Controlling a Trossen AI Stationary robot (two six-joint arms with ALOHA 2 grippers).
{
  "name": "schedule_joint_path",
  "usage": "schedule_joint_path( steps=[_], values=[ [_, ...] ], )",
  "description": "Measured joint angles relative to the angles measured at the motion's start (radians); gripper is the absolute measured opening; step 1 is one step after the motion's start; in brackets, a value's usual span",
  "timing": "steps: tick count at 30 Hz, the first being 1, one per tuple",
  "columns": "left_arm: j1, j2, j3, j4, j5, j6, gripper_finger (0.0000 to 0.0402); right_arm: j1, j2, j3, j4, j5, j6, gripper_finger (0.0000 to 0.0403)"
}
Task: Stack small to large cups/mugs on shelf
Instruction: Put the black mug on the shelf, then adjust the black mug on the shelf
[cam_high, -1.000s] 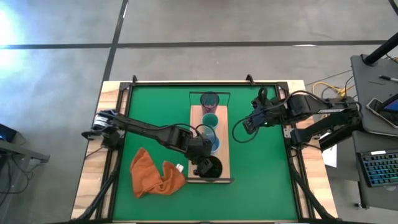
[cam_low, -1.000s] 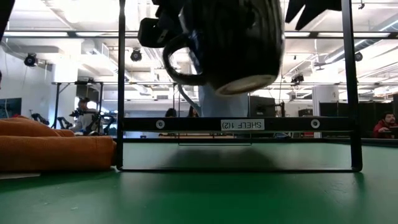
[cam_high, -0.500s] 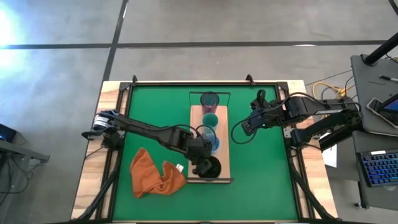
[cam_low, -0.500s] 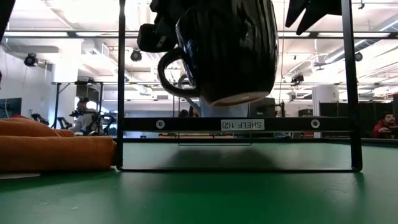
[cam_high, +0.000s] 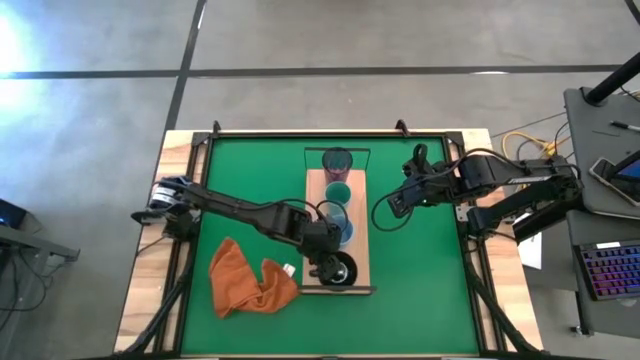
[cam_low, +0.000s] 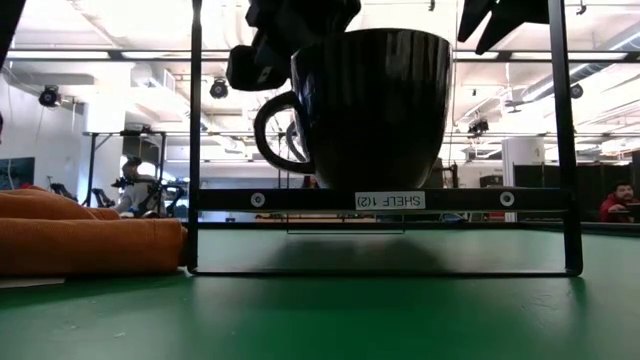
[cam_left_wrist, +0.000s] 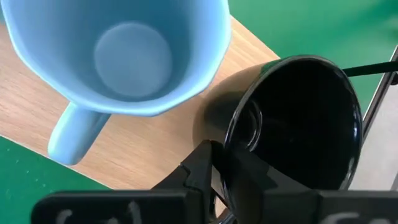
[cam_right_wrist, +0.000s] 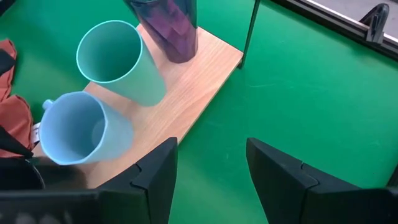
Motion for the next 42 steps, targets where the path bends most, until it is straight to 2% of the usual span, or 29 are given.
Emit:
schedule_joint_path(
  steps=[6, 12, 24, 33, 36, 42],
  values=[
    [0.001, 0.0, -0.009, 0.03, 0.004, 0.0, 0.0051, 0.0, 0.0, 0.0, 0.004, 0.004, 0.0, 0.0185],
    [0.0, -0.002, -0.008, 0.049, 0.018, 0.001, 0.0054, 0.0, 0.0, -0.006, 0.009, 0.008, -0.001, 0.0185],
    [0.001, -0.018, -0.01, -0.022, 0.015, 0.001, 0.0055, 0.0, 0.0, -0.02, 0.01, -0.001, -0.007, 0.0185],
    [-0.002, -0.12, -0.003, -0.036, -0.074, 0.0, 0.0055, 0.027, 0.0, -0.02, 0.021, -0.066, -0.014, 0.0185],
    [-0.004, -0.172, 0.0, -0.042, -0.127, -0.007, 0.0055, 0.049, 0.0, -0.03, 0.039, -0.15, -0.005, 0.0183],
    [-0.009, -0.215, -0.021, -0.172, -0.203, -0.036, 0.0055, 0.145, 0.028, -0.128, 0.251, -0.262, 0.044, 0.0159]
  ],
)
